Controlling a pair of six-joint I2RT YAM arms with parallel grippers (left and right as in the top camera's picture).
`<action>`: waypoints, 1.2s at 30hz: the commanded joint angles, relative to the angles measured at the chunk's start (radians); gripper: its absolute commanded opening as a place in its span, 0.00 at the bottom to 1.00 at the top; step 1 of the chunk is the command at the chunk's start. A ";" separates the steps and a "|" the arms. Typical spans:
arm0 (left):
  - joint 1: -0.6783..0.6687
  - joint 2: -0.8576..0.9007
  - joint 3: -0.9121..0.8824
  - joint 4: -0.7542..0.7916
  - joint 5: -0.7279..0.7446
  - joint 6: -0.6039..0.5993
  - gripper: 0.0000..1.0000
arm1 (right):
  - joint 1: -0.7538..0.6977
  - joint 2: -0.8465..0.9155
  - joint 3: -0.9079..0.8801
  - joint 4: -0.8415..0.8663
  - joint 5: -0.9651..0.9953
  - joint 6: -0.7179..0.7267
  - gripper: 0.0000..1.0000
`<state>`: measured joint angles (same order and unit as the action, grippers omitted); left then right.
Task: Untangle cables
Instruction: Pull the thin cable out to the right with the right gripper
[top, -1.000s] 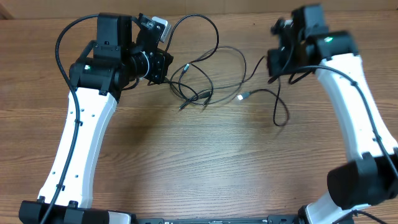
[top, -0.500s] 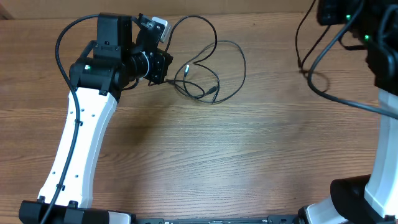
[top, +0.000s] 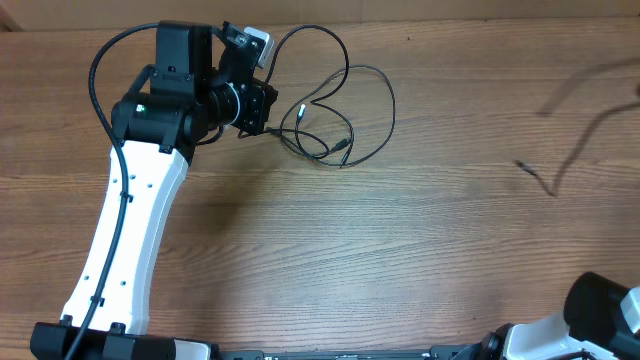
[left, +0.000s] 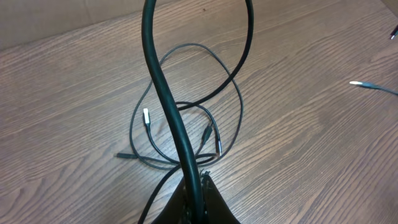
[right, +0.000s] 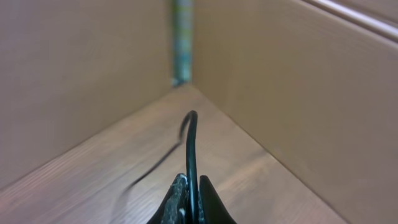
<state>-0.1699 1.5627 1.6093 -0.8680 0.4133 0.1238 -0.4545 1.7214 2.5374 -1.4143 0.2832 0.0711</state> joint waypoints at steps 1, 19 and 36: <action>0.002 0.002 0.011 0.004 -0.006 0.010 0.04 | -0.164 -0.014 0.006 -0.018 -0.082 0.117 0.04; 0.002 0.002 0.011 0.004 -0.006 0.010 0.04 | -0.250 -0.012 -0.882 0.385 -0.056 0.195 0.04; 0.001 0.002 0.011 -0.013 -0.006 0.010 0.04 | -0.341 -0.010 -1.248 0.650 -0.105 0.221 0.21</action>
<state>-0.1699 1.5627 1.6093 -0.8761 0.4099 0.1238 -0.7959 1.7260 1.2869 -0.7723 0.1867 0.2844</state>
